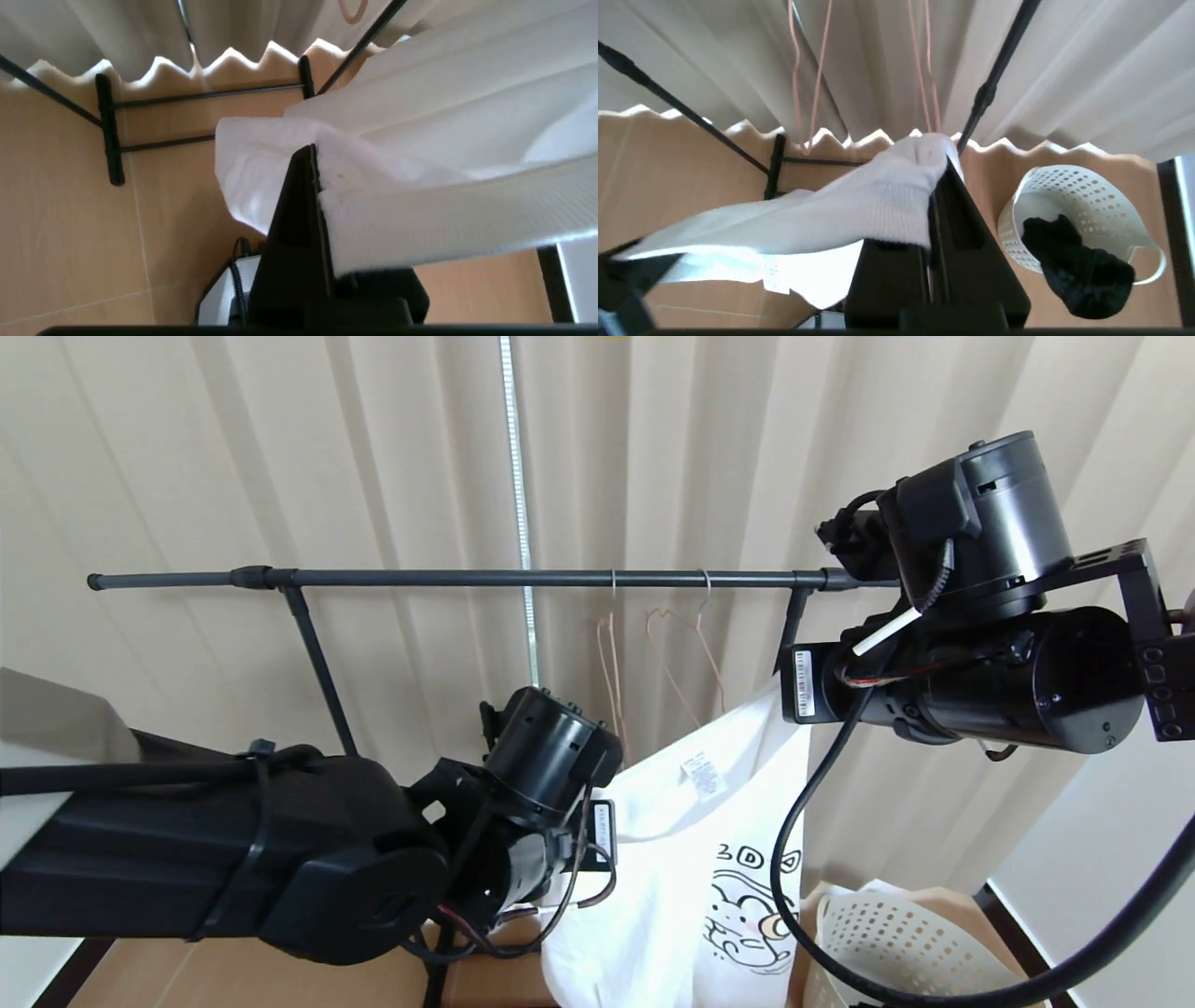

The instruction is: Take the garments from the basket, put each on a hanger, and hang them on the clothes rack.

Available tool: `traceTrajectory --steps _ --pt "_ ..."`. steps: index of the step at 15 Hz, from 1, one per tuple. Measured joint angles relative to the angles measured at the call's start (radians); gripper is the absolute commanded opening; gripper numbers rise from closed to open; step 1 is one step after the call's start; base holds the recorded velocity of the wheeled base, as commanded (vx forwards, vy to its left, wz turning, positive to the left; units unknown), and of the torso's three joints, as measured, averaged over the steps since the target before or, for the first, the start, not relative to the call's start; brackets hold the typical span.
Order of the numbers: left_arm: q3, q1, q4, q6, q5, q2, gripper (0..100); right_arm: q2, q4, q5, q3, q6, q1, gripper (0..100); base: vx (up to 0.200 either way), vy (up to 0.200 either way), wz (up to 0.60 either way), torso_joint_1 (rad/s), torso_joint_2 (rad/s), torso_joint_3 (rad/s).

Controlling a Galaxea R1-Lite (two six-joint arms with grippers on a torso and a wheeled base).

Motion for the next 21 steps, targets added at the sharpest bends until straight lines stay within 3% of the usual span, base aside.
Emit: traceTrajectory --steps 3,5,9,12,16,19,21 --pt "-0.005 0.003 0.001 0.057 -0.002 -0.050 0 -0.001 0.003 -0.010 0.021 -0.092 -0.004 0 0.000 0.000 0.00 0.000 0.00 0.000" --pt "-0.032 0.011 0.009 0.133 -0.007 -0.076 0 -0.003 0.005 -0.021 0.034 -0.250 -0.004 0 0.000 0.000 0.00 0.000 0.00 0.000" --pt "-0.190 0.054 0.237 0.183 -0.025 -0.098 0 -0.002 0.035 -0.070 0.036 -0.518 0.009 0 0.000 0.000 0.00 0.000 0.00 0.000" --pt "-0.325 0.076 0.405 0.190 -0.093 -0.101 0 0.012 0.077 -0.098 -0.001 -0.543 0.035 0 0.000 0.000 0.00 0.000 0.00 0.000" --pt "-0.352 0.085 0.411 0.221 -0.097 -0.089 0 0.009 0.102 -0.101 -0.004 -0.540 0.043 0 0.000 0.000 0.00 0.000 0.00 0.000" --pt "-0.406 0.105 0.410 0.259 -0.101 -0.055 0 -0.041 0.286 -0.105 0.006 -0.541 0.049 0 0.000 0.000 0.00 0.000 0.00 0.000" --pt "-0.469 0.115 0.409 0.287 -0.117 -0.023 0 -0.083 0.377 -0.082 0.009 -0.537 0.099 0 0.000 0.000 0.00 0.000 0.00 0.000"
